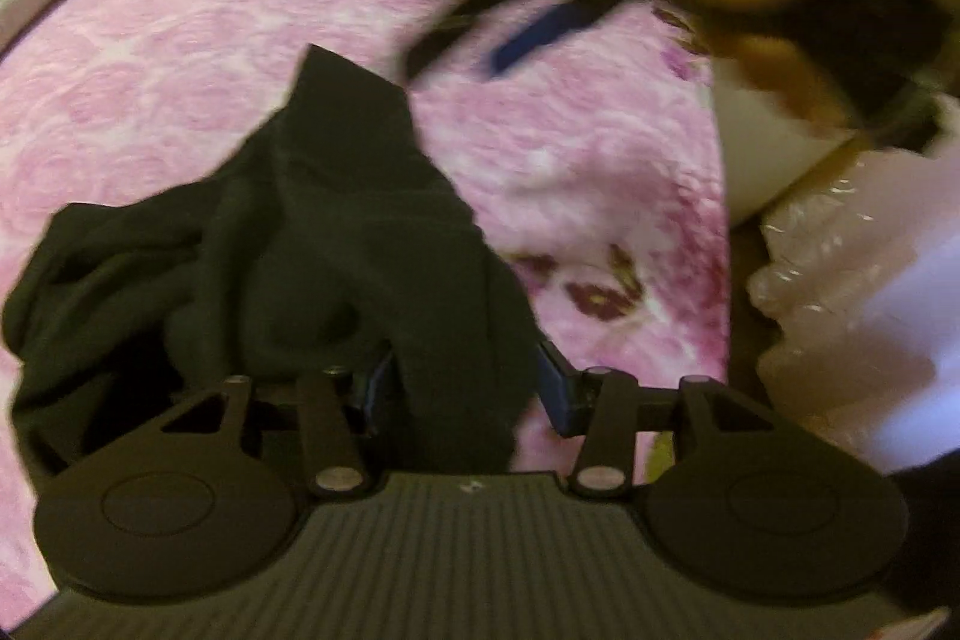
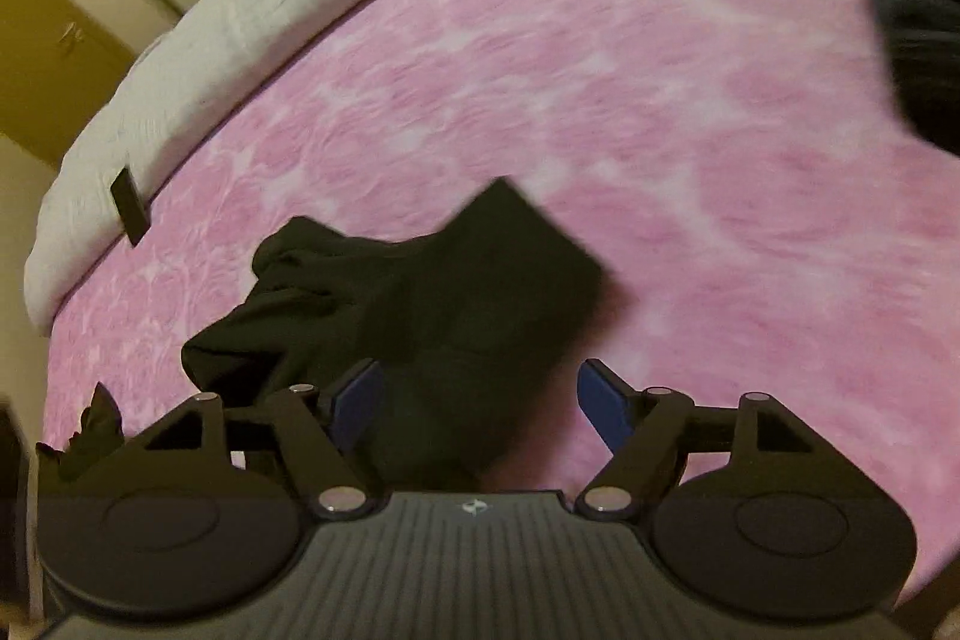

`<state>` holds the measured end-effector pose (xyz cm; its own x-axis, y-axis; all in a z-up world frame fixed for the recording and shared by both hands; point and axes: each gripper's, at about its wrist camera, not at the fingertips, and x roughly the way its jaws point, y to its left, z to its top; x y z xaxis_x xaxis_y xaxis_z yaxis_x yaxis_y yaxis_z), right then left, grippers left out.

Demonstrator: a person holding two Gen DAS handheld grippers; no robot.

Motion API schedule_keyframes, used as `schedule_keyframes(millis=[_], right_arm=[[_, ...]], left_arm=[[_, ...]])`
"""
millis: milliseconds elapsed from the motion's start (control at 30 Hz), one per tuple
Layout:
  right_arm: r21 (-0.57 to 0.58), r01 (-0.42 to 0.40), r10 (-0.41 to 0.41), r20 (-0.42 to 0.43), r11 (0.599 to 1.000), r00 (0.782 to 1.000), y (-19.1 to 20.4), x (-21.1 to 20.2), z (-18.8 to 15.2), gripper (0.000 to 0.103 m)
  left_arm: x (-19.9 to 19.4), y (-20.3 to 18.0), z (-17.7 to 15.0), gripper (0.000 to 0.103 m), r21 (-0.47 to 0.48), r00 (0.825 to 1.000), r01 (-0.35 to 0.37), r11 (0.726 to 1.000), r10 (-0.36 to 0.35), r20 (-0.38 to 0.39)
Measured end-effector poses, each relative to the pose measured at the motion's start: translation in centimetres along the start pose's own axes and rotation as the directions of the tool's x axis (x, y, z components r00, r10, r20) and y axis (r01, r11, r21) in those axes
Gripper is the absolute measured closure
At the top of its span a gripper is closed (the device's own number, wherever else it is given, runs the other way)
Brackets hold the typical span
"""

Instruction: Fold clothes

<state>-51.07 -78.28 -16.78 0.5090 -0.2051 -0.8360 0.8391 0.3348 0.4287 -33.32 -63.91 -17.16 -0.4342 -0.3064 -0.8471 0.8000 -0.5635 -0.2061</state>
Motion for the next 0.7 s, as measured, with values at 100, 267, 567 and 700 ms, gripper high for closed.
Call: schedule_keyframes(millis=[100, 267, 567, 700], right_arm=[[0.043, -0.041, 0.044, -0.076, 0.998, 0.996, 1.6, 4.8, 1.5, 0.015], [0.088, -0.004, 0.016, -0.137, 0.996, 0.99, 1.5, 8.2, 1.1, 0.095], [0.167, 0.185, -0.188, 0.003, 0.968, 0.982, -7.1, -3.9, -1.7, 0.099], [0.195, 0.229, -0.239, 0.029, 0.954, 0.971, -9.9, -6.5, -2.7, 0.099]], left_arm=[[-0.7, -0.7, -0.8, 0.06, -0.005, 0.997, 0.073, 0.997, -0.073, 0.004], [-2.8, 0.0, -1.2, 0.051, -0.033, 0.998, 0.057, 0.998, -0.056, 0.022], [-0.7, 6.7, 2.8, 0.029, -0.217, 0.995, -0.094, 0.972, 0.098, 0.01], [3.3, 8.7, 4.8, 0.037, -0.273, 0.992, -0.124, 0.954, 0.12, -0.033]])
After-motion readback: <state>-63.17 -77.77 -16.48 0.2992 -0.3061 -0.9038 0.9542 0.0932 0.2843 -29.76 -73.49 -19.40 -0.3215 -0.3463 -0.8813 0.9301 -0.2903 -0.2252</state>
